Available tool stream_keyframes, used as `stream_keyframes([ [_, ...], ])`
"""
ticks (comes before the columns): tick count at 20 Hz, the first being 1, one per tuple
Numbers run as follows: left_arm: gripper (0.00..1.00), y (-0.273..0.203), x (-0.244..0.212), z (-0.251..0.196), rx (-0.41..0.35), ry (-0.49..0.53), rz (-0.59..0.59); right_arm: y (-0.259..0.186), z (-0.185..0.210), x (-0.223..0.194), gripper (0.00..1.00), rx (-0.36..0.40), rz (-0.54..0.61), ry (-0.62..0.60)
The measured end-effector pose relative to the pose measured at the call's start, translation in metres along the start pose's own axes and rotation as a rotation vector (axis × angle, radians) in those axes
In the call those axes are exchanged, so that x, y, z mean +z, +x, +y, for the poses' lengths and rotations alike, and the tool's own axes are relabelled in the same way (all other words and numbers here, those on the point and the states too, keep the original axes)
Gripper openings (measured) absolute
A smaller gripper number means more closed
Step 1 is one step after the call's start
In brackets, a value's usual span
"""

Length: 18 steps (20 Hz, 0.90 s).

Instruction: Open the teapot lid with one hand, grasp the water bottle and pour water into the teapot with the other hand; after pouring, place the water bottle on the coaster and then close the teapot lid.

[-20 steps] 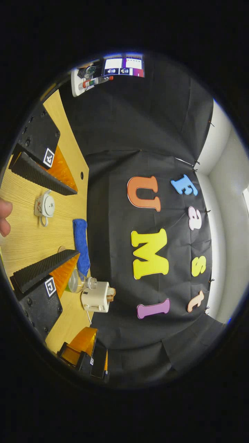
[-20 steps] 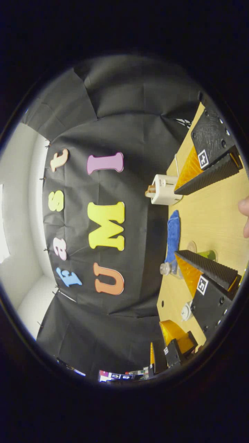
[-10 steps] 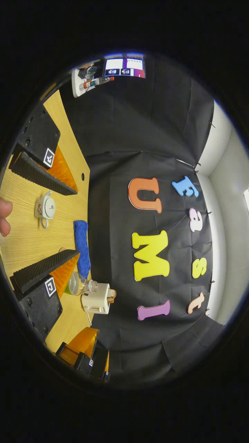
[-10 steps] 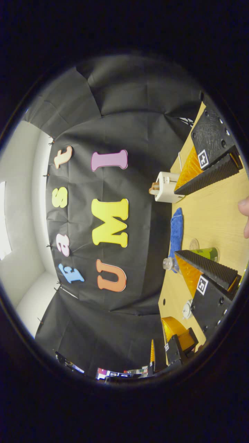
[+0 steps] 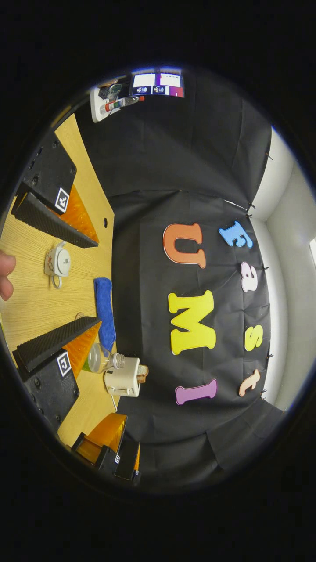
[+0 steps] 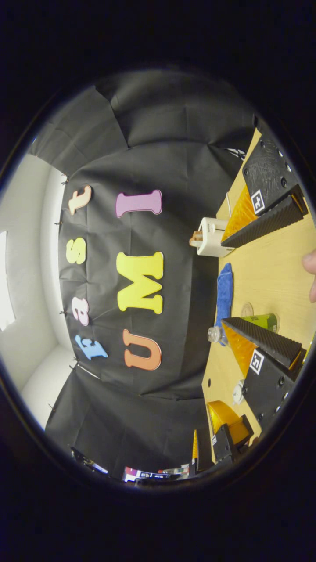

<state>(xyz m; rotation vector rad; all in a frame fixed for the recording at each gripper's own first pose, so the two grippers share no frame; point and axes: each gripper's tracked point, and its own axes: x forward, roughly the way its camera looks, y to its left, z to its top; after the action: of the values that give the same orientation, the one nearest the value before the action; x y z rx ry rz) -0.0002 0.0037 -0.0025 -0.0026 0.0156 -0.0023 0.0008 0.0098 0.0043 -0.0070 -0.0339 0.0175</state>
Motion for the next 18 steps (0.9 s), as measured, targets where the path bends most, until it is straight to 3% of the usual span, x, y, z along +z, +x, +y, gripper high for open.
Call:
stream_keyframes([
  [7, 0.99, 0.002, -0.007, 0.004, 0.019, 0.022, 0.016, 0.004, 0.003, -0.010, 0.95, 0.018, -0.001, -0.012],
  [11, 0.99, 0.009, -0.029, 0.010, 0.014, -0.013, 0.067, 0.012, 0.008, -0.030, 0.95, 0.075, 0.041, 0.018],
  [18, 0.99, 0.035, -0.078, 0.025, 0.017, -0.018, 0.188, 0.021, -0.014, -0.059, 0.95, 0.051, 0.119, 0.027],
])
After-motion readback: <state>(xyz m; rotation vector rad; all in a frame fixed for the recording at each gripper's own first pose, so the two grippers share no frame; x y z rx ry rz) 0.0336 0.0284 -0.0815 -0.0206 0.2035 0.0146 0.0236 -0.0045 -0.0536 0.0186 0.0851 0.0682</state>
